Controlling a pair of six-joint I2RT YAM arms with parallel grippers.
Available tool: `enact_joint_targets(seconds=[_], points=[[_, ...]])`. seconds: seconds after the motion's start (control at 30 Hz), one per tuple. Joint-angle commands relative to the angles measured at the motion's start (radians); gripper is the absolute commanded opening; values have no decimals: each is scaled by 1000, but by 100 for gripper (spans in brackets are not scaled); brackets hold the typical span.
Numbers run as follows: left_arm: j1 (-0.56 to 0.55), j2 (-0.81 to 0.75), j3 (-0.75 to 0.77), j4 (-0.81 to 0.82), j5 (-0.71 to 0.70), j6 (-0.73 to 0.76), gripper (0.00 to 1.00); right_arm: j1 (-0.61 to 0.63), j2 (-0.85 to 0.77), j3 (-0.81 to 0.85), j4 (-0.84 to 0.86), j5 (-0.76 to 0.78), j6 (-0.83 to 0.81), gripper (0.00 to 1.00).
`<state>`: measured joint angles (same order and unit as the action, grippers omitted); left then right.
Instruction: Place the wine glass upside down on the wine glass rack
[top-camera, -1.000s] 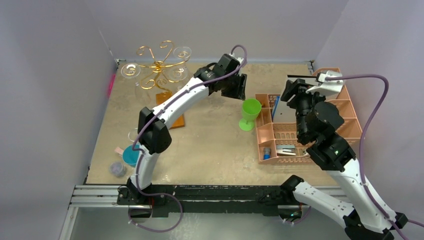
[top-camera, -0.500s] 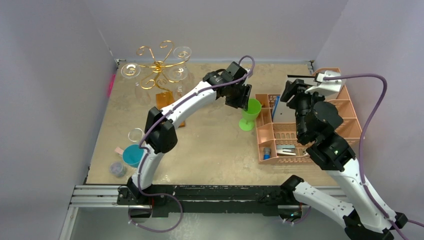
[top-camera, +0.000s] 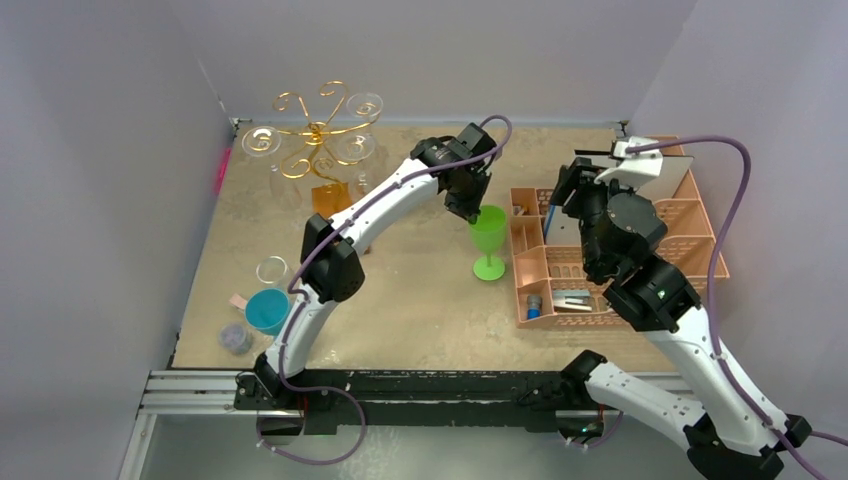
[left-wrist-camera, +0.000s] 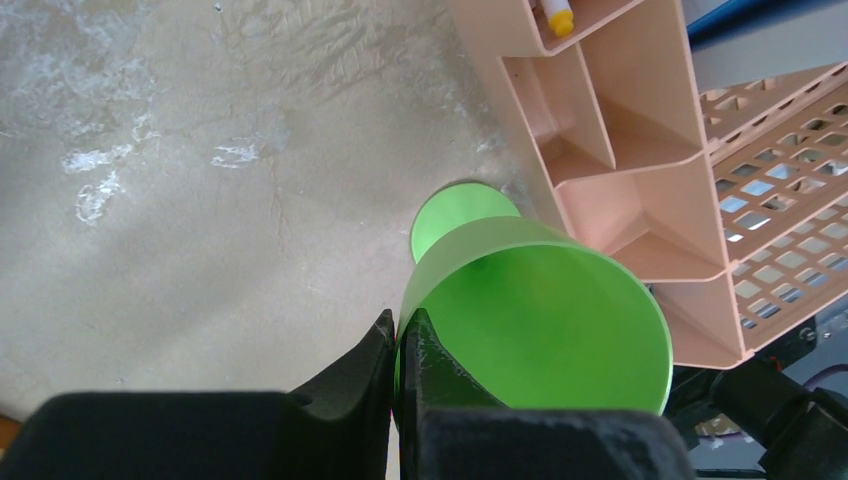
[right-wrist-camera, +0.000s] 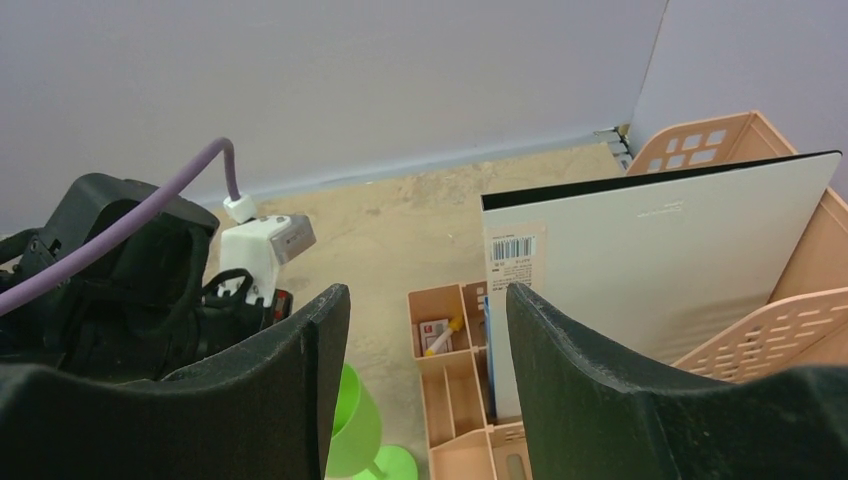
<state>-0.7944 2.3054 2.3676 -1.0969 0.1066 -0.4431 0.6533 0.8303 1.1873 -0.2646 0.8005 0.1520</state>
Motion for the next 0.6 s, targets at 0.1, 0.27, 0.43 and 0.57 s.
enact_joint_targets(seconds=[0.1,0.27,0.43,0.57], points=[[-2,-72,50,-28,-66,65,0,-4,9,54,13,-25,12,61],[-3,-154,13,3,-105,59,0,-4,4,54,7,-95,30,65],[-2,-285,-106,108,-135,44,0,-4,17,88,-27,-212,60,74],[-2,-390,-213,194,-142,12,0,-4,34,126,-86,-252,94,80]])
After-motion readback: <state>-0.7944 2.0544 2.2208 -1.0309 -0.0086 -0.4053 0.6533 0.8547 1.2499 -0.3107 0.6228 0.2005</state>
